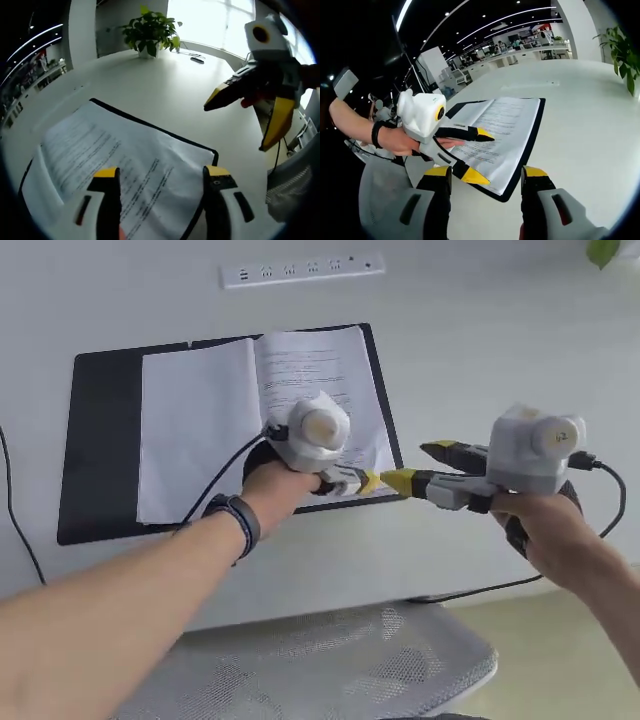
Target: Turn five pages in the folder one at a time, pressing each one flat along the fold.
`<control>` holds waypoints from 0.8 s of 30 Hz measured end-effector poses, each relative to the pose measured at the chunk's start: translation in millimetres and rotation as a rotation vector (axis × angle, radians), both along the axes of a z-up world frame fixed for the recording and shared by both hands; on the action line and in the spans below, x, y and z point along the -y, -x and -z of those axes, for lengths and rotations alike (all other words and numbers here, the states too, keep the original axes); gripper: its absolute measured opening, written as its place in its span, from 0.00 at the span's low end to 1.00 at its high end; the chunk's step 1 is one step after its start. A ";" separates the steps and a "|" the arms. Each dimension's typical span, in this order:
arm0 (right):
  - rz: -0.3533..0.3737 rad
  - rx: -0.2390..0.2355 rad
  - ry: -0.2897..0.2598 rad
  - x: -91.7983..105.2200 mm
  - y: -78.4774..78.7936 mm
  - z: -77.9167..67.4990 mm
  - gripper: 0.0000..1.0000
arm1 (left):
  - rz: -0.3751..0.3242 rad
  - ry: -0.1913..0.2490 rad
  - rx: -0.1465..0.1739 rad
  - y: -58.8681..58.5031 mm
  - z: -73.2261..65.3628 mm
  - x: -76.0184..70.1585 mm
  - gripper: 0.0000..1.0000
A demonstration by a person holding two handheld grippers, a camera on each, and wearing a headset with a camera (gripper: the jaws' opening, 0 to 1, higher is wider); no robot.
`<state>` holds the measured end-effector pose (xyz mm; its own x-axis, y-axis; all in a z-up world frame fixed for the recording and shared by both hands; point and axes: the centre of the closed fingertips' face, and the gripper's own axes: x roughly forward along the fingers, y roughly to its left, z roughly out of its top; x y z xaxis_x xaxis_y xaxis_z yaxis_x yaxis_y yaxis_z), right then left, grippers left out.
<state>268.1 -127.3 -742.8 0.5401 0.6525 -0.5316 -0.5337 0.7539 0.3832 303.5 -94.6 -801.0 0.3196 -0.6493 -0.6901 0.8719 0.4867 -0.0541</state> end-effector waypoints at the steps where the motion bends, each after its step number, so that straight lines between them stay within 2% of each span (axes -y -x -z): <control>1: 0.001 -0.001 0.002 0.5 0.8 0.3 0.54 | -0.003 -0.008 0.013 -1.0 0.5 -0.9 0.67; 6: 0.008 -0.004 -0.001 4.7 5.4 0.5 0.54 | 0.000 0.002 0.039 -2.9 0.5 -4.2 0.65; 10: 0.018 -0.004 -0.006 8.2 1.6 1.0 0.54 | -0.010 0.016 0.039 -11.0 -0.3 -7.9 0.58; 13: 0.011 0.001 -0.008 5.4 -5.3 1.0 0.54 | -0.008 0.011 0.022 -13.4 -0.9 -9.0 0.54; 17: 0.005 0.007 -0.033 -2.6 -21.3 3.0 0.53 | -0.008 0.022 0.018 -12.6 -1.1 -9.2 0.54; 24: -0.006 -0.020 -0.090 -24.5 -47.1 13.6 0.50 | -0.001 0.027 0.012 -13.2 -1.0 -9.1 0.55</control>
<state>315.3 -102.8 -756.4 0.5261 0.7009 -0.4816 -0.5294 0.7132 0.4595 316.7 -85.5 -800.0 0.3283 -0.6671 -0.6687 0.8723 0.4858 -0.0564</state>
